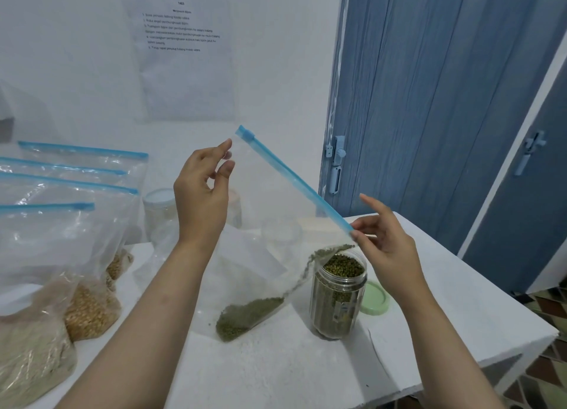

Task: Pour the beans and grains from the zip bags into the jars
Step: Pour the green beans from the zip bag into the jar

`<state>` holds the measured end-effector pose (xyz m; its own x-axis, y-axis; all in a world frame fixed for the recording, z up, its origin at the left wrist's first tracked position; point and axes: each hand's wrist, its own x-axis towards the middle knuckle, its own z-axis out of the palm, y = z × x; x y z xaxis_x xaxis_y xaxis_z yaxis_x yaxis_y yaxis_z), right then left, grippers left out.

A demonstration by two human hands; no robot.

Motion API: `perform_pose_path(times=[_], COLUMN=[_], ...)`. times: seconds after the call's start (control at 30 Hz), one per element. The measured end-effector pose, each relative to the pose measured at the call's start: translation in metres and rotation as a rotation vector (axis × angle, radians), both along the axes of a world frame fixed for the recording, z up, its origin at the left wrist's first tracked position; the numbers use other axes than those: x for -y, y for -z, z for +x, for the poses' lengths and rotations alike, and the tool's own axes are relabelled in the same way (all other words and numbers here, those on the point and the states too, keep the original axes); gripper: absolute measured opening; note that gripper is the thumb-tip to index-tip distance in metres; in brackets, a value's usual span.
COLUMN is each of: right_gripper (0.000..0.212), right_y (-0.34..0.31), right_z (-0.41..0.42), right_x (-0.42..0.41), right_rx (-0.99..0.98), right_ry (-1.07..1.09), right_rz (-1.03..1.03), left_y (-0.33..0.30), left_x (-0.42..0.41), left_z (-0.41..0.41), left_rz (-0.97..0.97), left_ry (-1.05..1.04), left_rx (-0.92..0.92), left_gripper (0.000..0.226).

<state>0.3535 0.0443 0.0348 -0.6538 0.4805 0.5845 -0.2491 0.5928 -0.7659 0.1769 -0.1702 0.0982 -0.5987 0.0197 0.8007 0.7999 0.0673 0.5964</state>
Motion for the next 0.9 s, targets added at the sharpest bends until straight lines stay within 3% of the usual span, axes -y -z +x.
perform_pose_path(times=[0.33, 0.73, 0.9], right_gripper=[0.067, 0.062, 0.054], right_y=[0.007, -0.001, -0.018], right_z=[-0.003, -0.005, -0.018], right_x=[0.002, 0.007, 0.020], right_rx=[0.101, -0.037, -0.147], right_ry=[0.039, 0.090, 0.006], right_rz=[-0.091, -0.200, -0.249], left_y=[0.007, 0.009, 0.008], left_x=[0.001, 0.009, 0.027], left_z=[0.000, -0.009, -0.015], left_rz=[-0.011, 0.028, 0.117], left_ry=[-0.014, -0.042, -0.110], left_rx=[0.035, 0.059, 0.051], left_gripper=[0.032, 0.033, 0.032])
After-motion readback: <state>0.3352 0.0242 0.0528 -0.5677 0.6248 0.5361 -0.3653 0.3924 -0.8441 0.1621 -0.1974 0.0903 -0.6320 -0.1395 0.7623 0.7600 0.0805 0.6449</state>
